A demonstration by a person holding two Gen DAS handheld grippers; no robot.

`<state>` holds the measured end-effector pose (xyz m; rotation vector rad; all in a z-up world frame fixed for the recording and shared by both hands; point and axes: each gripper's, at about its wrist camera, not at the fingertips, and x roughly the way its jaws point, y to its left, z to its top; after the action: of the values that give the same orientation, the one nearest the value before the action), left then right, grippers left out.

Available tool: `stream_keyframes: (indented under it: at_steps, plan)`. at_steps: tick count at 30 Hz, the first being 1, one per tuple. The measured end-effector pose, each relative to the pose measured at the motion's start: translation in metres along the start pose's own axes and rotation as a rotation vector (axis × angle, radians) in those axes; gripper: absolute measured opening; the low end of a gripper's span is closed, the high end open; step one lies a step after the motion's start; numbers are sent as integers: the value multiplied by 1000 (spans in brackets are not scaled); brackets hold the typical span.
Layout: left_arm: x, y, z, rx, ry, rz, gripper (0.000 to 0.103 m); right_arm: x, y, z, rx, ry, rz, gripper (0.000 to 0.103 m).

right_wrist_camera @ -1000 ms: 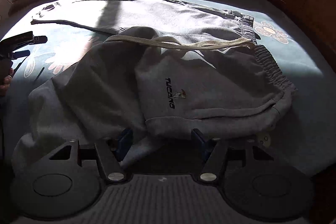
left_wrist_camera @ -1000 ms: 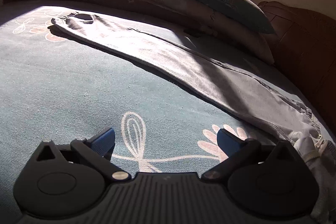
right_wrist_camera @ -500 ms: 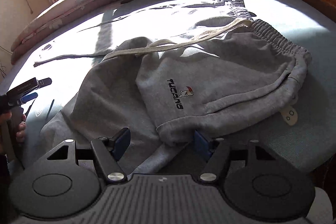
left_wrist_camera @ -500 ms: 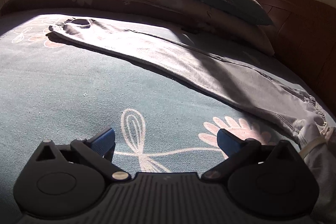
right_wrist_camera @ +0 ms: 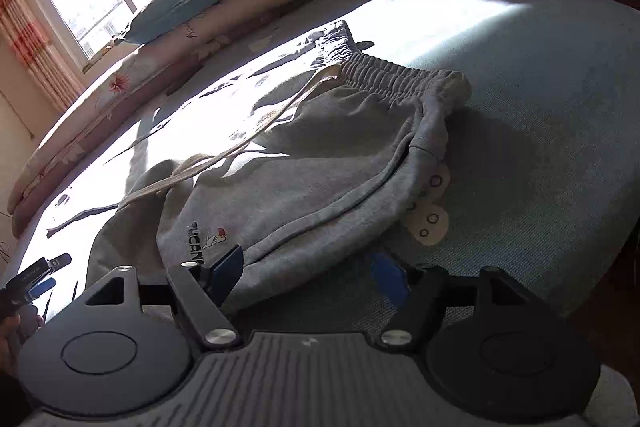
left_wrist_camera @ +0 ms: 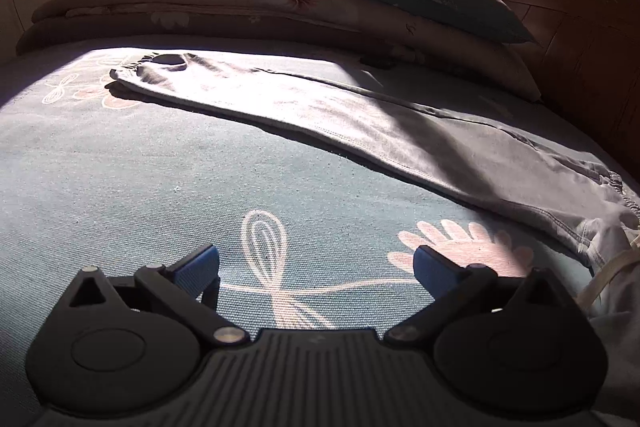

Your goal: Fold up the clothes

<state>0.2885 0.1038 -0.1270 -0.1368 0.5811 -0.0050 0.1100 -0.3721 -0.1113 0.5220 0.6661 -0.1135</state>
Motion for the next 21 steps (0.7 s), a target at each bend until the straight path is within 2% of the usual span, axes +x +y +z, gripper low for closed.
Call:
stream_keyframes:
  at_steps: [2,4,8,12,14,15,16,18,21]
  plan:
    - [-23,-4,-5,-12,-29,25,102,6,-14,6,14,-20,-19,77]
    - [-44,-12,-12,-30,-31,4,102,14,-28,13,42,-31,-18,78]
    - [-80,-36,-28,-52,5,-56,102,28,-52,25,132,-80,48,79]
    - [-108,-64,-44,-37,-32,-94,102,37,-64,37,141,-76,111,77]
    - [-117,-76,-52,-30,-57,-65,102,41,-65,43,116,-65,98,58]
    - [-119,-81,-54,-39,-47,-53,102,43,-67,45,113,-58,81,41]
    - [-120,-82,-56,-46,-35,-61,102,45,-69,47,111,-51,66,29]
    - [-123,-86,-60,-59,-13,-75,102,47,-77,49,131,-54,77,20]
    - [-132,-91,-65,-68,5,-75,102,46,-78,50,129,-72,50,18]
